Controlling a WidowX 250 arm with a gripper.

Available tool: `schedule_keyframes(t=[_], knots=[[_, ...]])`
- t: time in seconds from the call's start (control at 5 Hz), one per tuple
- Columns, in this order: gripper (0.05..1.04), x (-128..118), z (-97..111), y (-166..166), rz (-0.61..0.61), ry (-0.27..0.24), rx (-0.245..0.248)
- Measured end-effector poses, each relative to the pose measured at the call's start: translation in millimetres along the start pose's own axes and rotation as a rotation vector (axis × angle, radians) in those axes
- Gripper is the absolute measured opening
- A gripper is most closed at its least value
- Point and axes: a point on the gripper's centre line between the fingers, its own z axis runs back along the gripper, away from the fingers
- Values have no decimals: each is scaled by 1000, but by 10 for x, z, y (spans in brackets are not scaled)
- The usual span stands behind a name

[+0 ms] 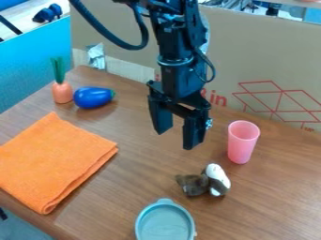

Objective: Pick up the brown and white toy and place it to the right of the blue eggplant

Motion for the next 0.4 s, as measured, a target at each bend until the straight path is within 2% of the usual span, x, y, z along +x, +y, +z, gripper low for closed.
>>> schedule_keyframes(t=[0.2,0.4], knots=[[1005,-30,-95,7,1,33,-7],[1005,-110,-186,-23,-48,94,-89]])
